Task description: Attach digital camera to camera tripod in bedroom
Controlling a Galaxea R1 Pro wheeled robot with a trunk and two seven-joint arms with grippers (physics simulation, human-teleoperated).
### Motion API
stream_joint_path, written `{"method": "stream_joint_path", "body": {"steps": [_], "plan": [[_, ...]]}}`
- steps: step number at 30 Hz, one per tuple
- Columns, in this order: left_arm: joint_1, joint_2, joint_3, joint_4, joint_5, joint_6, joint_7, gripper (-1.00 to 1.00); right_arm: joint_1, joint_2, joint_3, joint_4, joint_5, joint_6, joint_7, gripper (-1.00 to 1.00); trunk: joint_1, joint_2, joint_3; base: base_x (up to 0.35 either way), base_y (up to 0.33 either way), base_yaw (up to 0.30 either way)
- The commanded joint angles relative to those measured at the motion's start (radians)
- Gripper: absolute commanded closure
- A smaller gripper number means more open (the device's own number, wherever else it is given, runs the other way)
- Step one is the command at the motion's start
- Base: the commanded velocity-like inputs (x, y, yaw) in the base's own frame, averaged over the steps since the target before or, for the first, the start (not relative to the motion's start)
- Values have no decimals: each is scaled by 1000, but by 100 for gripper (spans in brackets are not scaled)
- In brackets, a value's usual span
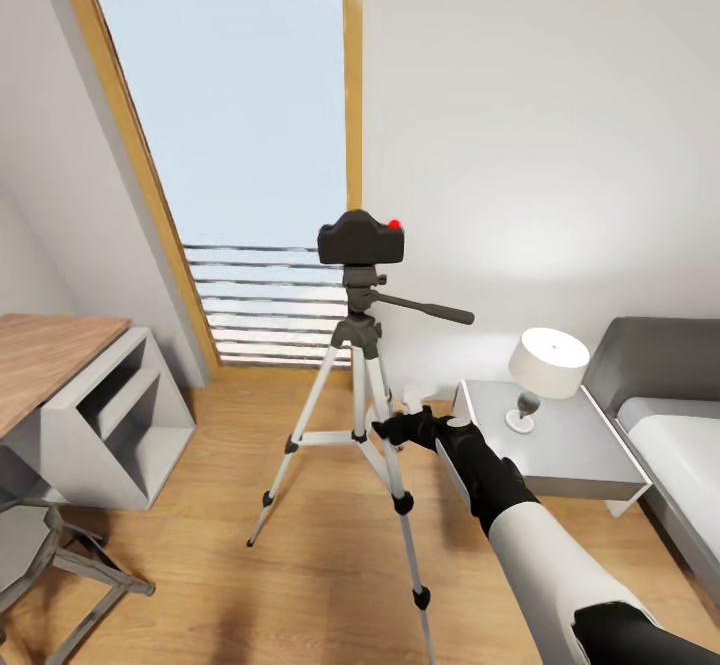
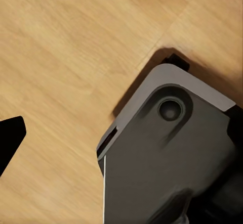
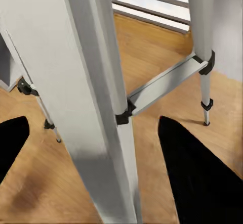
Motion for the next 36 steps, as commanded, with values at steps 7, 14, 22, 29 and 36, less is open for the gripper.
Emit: {"method": "stream_joint_path", "body": {"steps": [7,14,22,29,36], "plan": [[1,0,6,0,-5,8,8,-100,-1,0,-2,-2,10,4,5,-100,1,-2,-2,0,0,0],[1,-3,6,1,-8,15,8,-100,-1,-1,-2,-2,11,4,6,-100,1,-2,-2,0,0,0],[1,-4,5,1,-10,13,6,-100,-1,-2,-2,-2,14,5,8,-100,1,-2,-2,-14,0,0],[1,-4,6,1,-9,15,6,-100,-1,-3,-2,-3,18,6,9,-100,1,-2,-2,-214,0,0],[1,-4,6,1,-8,16,6,-100,-1,-3,-1,-3,19,6,10,-100,1,-2,-2,-314,0,0]]}}
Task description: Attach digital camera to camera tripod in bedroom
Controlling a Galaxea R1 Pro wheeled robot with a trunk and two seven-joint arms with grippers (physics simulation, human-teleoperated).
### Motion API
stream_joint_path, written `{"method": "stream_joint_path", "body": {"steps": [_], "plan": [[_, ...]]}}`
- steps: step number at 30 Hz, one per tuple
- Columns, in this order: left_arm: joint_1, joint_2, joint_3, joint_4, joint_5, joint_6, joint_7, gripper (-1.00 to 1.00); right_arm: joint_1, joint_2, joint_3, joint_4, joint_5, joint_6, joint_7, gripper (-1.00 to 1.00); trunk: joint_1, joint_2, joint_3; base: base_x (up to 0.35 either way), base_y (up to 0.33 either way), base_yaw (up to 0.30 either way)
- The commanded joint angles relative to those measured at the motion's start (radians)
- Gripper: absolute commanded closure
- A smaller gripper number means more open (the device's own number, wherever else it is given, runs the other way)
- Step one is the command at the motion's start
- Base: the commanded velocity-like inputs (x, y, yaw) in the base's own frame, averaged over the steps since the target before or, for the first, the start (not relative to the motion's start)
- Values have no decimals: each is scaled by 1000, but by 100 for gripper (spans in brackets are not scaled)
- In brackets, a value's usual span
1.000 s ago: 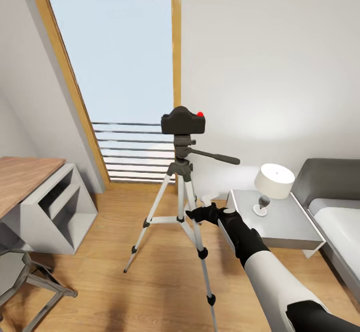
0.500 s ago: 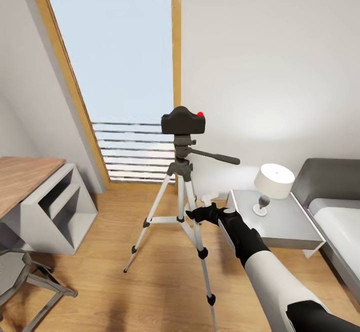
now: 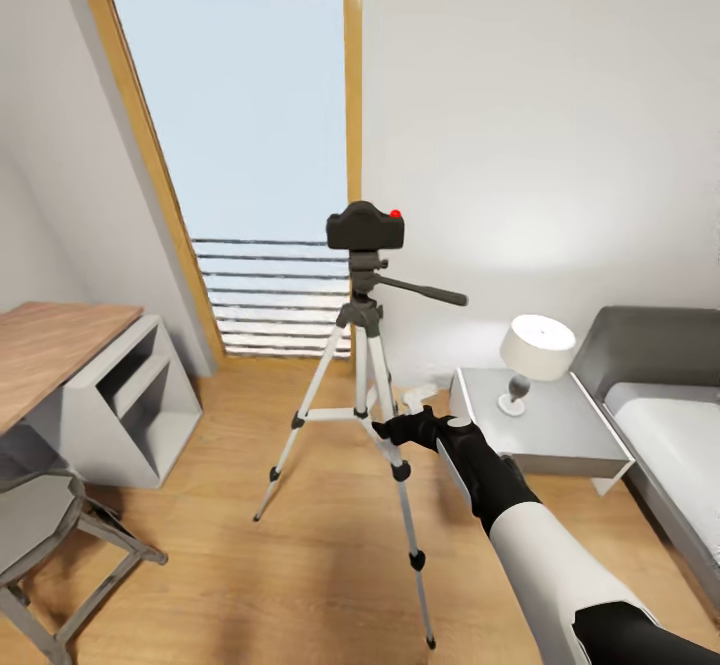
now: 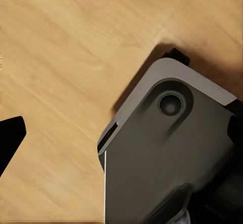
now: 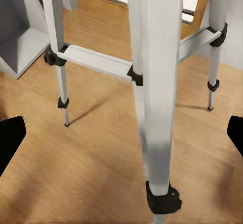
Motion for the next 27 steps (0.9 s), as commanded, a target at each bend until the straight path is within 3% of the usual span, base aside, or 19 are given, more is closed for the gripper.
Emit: {"method": "stream_joint_path", "body": {"steps": [1,16,27], "plan": [[-1,0,6,0,-4,3,3,-100,-1,0,-1,-2,11,4,6,-100,0,-2,-2,-330,0,0],[0,1,6,0,-4,0,3,-100,-1,0,-3,-2,7,3,5,-100,0,-2,-2,-293,0,0],[0,2,6,0,-6,-8,3,-100,-1,-1,-5,-3,6,4,1,-100,0,-2,-2,-77,0,0]]}}
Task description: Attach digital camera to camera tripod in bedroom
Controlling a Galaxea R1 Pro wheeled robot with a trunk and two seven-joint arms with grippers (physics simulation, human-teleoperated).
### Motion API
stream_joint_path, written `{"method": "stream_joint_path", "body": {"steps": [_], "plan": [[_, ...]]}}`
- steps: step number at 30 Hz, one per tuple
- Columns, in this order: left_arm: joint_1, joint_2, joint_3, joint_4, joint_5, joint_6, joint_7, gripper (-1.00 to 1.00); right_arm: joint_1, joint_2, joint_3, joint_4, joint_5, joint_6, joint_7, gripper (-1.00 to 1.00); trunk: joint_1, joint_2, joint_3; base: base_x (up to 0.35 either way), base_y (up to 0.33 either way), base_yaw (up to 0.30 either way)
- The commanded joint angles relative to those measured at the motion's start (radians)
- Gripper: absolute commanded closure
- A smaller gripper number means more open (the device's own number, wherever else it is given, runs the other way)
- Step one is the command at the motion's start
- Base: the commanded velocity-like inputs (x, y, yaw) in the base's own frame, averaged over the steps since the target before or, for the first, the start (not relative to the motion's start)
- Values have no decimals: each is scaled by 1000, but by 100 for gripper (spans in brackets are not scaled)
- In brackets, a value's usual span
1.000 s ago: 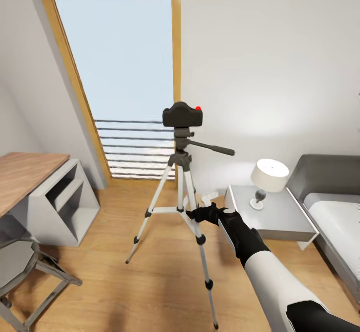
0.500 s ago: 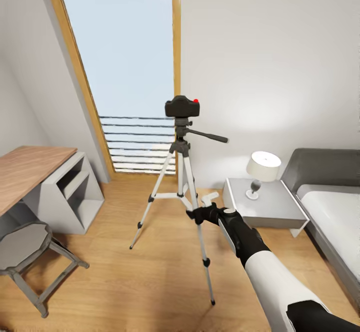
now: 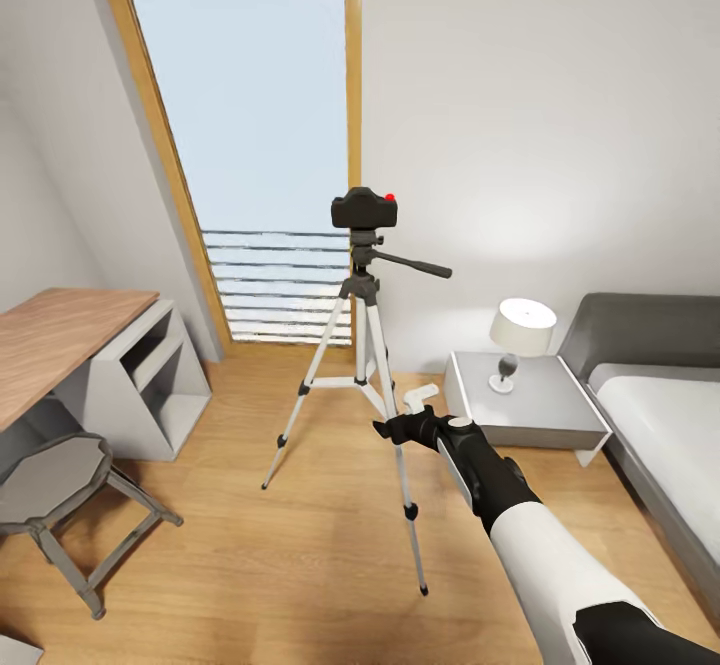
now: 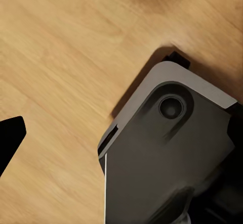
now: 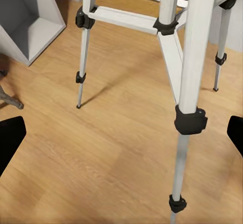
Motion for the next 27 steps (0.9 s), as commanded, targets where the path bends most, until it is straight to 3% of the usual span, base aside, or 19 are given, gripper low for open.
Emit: {"method": "stream_joint_path", "body": {"steps": [1,17,25,26,27], "plan": [[-1,0,6,0,-5,3,3,-100,-1,0,-1,-1,10,4,5,-100,1,-2,-2,-16,0,0],[-1,-1,6,0,-5,-3,1,-100,-1,-48,-1,1,6,19,4,-100,1,-2,-2,-4,0,0],[-1,-1,6,0,0,3,2,-100,-1,-108,-3,129,1,40,3,-100,1,-2,-2,0,0,0],[-1,-2,6,0,1,6,2,-100,-1,-165,-3,258,-1,39,3,-100,1,-2,-2,0,0,0],[0,-10,6,1,2,6,3,-100,-1,-206,-3,501,0,31,0,-100,1,-2,-2,0,0,0]]}}
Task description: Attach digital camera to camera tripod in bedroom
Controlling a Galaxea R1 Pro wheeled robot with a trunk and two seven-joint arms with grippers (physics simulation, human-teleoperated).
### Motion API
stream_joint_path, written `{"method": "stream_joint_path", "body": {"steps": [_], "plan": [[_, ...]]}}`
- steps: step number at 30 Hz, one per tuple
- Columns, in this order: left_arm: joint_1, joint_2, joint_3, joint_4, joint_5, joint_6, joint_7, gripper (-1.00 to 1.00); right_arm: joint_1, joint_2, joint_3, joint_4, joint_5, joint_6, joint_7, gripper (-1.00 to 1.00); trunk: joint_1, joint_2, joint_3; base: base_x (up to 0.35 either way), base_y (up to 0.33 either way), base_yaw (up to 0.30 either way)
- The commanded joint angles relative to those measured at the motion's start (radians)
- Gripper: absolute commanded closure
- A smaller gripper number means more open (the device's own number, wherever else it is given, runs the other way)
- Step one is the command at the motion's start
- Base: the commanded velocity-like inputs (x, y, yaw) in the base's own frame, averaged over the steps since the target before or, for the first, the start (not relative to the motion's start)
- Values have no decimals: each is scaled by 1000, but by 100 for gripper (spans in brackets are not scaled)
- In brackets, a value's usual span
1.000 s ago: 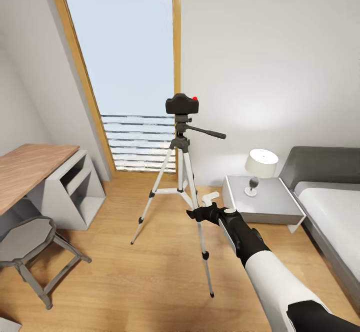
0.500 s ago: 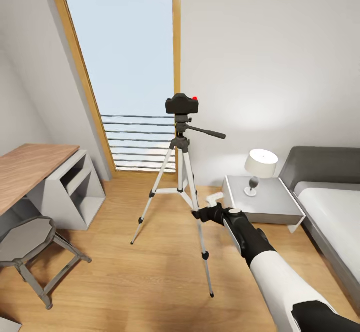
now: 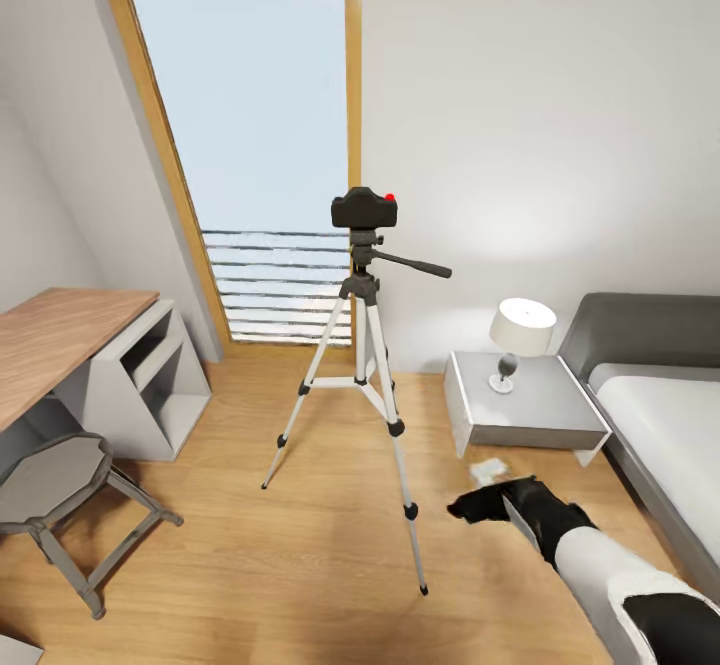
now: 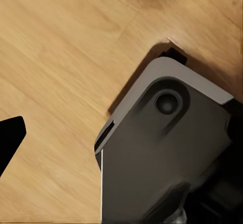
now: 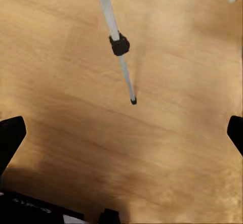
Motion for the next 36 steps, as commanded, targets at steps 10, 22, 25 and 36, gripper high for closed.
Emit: {"method": "stream_joint_path", "body": {"steps": [10,22,25,36], "plan": [[12,-11,6,-1,-4,-9,1,-100,379,-47,4,307,-9,-156,-25,-100,1,-2,-2,0,0,0],[29,-10,6,-1,-3,-11,1,-100,489,-38,3,311,-238,-317,-193,-100,1,-2,-2,0,0,0],[29,-10,6,-1,-3,-11,1,-100,498,-38,4,311,-232,-343,-192,-100,1,-2,-2,0,0,0],[29,-10,6,-1,-3,-11,1,-100,500,-38,5,311,-230,-345,-196,-100,1,-2,-2,0,0,0]]}}
